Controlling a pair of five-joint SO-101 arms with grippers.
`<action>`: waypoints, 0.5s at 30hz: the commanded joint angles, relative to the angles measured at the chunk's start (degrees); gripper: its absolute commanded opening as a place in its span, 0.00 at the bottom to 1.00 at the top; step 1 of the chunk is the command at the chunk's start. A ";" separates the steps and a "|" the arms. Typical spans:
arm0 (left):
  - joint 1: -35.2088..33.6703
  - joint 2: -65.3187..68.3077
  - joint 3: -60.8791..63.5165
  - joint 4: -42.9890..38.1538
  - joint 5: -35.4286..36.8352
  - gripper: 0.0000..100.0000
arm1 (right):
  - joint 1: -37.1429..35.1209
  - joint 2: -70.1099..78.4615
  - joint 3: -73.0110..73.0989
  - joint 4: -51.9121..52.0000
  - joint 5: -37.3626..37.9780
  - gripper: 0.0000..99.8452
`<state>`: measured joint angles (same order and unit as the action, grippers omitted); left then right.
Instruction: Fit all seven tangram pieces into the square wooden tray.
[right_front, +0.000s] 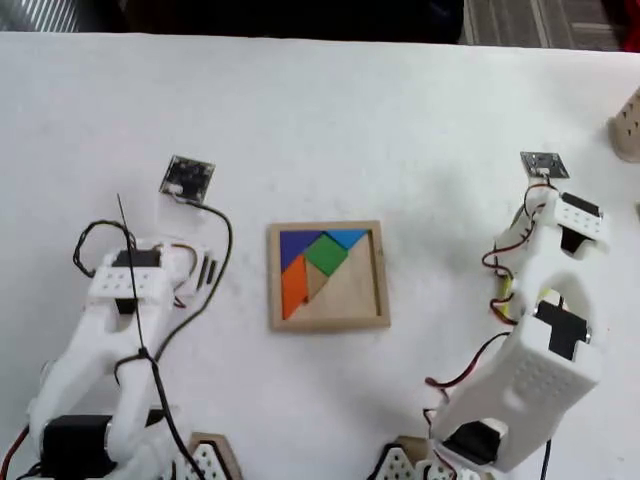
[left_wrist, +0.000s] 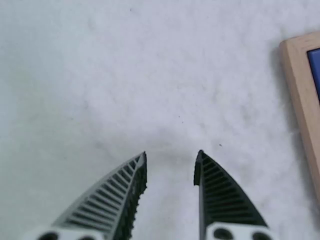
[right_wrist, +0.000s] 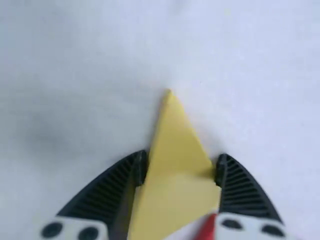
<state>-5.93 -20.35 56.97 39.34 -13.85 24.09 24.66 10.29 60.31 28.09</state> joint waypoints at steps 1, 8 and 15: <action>0.40 -1.98 -0.26 -1.14 -0.53 0.17 | 0.13 1.27 0.00 -1.27 0.79 0.13; 0.40 -1.98 -0.26 -1.14 -0.53 0.17 | -0.04 1.27 -1.32 -1.01 0.88 0.07; 0.40 -1.98 -0.26 -1.14 -0.53 0.17 | 0.13 -3.82 -2.46 3.12 1.05 0.04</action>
<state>-5.93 -20.35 56.97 39.34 -13.85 24.26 24.40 8.00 60.66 28.18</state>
